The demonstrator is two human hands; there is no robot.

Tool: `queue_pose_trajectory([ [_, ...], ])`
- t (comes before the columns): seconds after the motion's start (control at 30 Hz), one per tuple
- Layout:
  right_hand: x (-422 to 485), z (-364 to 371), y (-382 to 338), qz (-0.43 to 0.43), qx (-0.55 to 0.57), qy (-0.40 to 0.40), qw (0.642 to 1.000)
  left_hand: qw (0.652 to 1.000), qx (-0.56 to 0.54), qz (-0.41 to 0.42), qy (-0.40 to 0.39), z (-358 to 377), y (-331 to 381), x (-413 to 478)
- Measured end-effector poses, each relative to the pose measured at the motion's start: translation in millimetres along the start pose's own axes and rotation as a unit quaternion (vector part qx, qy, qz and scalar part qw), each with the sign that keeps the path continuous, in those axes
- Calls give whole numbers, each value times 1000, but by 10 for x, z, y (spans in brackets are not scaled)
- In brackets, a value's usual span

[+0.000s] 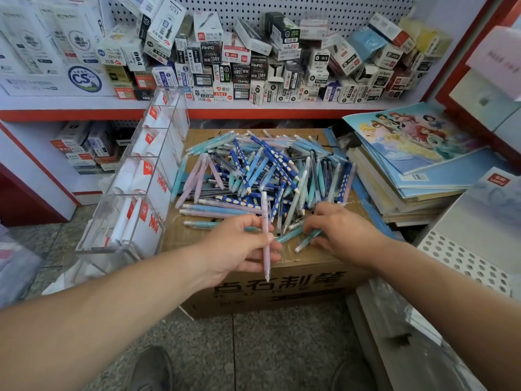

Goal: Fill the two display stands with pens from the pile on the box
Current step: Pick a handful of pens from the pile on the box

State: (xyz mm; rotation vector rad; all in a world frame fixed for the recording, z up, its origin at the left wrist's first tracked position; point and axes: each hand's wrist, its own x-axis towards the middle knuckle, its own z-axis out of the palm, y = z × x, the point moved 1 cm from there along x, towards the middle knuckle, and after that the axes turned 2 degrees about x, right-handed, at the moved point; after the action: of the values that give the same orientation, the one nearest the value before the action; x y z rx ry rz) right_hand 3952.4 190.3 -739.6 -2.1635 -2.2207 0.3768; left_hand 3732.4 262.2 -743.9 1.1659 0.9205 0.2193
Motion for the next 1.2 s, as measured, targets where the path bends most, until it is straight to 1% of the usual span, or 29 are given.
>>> queue_pose_trajectory([
  [0.17, -51, -23, -45, -5, -26, 8, 1000, 1000, -1, 13, 10, 21, 8, 11],
  [0.2, -61, -39, -64, -3, -27, 21, 999, 1000, -4, 18, 14, 20, 9, 11],
  [0.23, -76, -64, -81, 2, -12, 48, 999, 1000, -6, 22, 17, 25, 13, 11],
  [0.27, -87, -104, -110, 13, 26, 86, 996, 1000, -7, 24, 18, 31, 21, 7],
  [0.3, -102, -156, -142, 35, 88, 127, 987, 1000, -7, 25, 17, 43, 26, 5],
  [0.33, -109, -214, -185, 67, 171, 159, 970, 1000, -10, 26, 14, 56, 30, 5],
  [0.37, -109, -262, -232, 100, 260, 176, 944, 1000, -14, 26, 11, 70, 31, 8],
  [0.43, -91, -320, -339, 146, 415, 162, 883, 999, -25, 23, -4, 102, 16, 11],
  [0.47, -78, -324, -394, 161, 469, 145, 856, 999, -26, 22, -15, 123, 3, 5],
  [0.53, -43, -277, -470, 184, 538, 129, 813, 999, -21, 22, -43, 170, -18, -5],
  [0.57, -26, -239, -499, 191, 556, 125, 799, 998, -20, 22, -52, 193, -29, -10],
  [0.7, 20, -174, -505, 187, 591, 102, 778, 999, -20, 25, -42, 196, -51, -29],
  [0.73, 26, -193, -463, 184, 589, 103, 780, 999, -16, 23, -36, 168, -48, -29],
  [0.77, 31, -215, -385, 183, 548, 118, 807, 999, -12, 21, -33, 134, -36, -28],
  [0.83, 30, -253, -166, 181, 353, 164, 903, 1000, -3, 13, -28, 63, -8, -28],
  [0.87, 22, -260, -70, 176, 264, 165, 934, 1000, -4, 9, -24, 32, 2, -31],
  [0.9, 14, -247, 6, 168, 207, 149, 952, 1000, -8, 5, -20, 13, 6, -27],
  [0.97, 13, -186, 93, 133, 142, 107, 975, 1000, -16, -2, -14, 1, 4, -24],
  [1.03, 45, -119, 104, 93, 81, 73, 990, 1000, -8, -6, -13, 17, -1, -10],
  [1.1, 76, -78, 100, 73, 44, 57, 995, 1000, 2, -7, -16, 45, 1, 4],
  [1.2, 116, -54, 118, 67, 17, 57, 996, 1000, 2, -7, -18, 74, 11, 20],
])
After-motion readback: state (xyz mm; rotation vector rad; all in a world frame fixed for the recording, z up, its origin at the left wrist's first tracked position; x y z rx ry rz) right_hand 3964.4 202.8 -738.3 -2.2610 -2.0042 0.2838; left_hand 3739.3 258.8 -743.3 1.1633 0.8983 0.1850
